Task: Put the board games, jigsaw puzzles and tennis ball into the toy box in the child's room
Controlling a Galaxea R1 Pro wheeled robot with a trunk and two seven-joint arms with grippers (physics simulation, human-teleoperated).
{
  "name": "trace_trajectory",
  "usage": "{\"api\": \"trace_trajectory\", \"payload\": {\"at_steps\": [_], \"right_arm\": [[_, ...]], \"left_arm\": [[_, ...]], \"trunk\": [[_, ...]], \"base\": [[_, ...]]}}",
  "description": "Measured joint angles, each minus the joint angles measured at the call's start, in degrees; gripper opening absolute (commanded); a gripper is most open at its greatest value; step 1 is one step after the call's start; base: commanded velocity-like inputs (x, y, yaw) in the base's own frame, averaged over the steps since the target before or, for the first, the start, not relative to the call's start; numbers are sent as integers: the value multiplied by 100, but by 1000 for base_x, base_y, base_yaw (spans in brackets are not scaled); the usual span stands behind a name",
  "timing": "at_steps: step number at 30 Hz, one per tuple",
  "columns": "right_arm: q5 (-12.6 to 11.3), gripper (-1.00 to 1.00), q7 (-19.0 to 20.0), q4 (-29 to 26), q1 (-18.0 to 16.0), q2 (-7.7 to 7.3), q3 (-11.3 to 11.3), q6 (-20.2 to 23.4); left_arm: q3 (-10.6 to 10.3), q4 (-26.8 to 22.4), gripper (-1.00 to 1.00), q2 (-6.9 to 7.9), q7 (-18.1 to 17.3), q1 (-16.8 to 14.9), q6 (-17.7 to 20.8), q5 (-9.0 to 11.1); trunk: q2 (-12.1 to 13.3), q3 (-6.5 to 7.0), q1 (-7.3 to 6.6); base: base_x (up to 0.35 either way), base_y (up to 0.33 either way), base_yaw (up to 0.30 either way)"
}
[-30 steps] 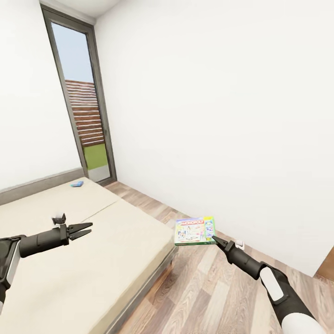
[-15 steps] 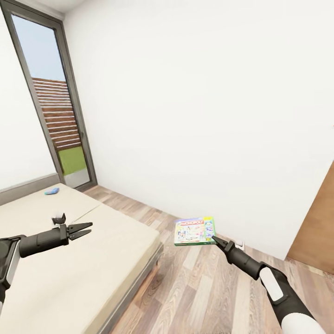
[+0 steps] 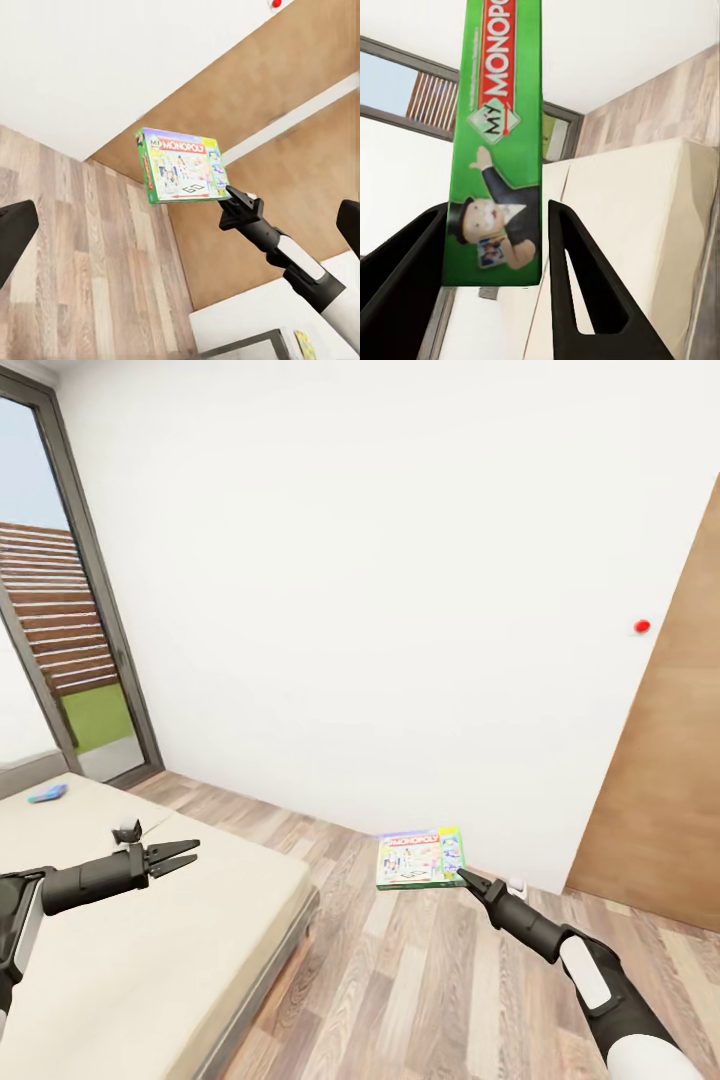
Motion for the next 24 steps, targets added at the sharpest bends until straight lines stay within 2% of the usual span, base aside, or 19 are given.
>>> {"api": "trace_trajectory", "payload": {"at_steps": [16, 24], "right_arm": [[2, -100, 0, -1, -3, 3, 0, -1], [3, -100, 0, -1, -3, 9, 0, -5]], "left_arm": [[0, -1, 100, 0, 0, -3, 0, 2], [0, -1, 100, 1, 0, -3, 0, 2]], "trunk": [[636, 279, -351], [638, 280, -351]], "base": [[0, 0, -278], [0, 0, -278]]}}
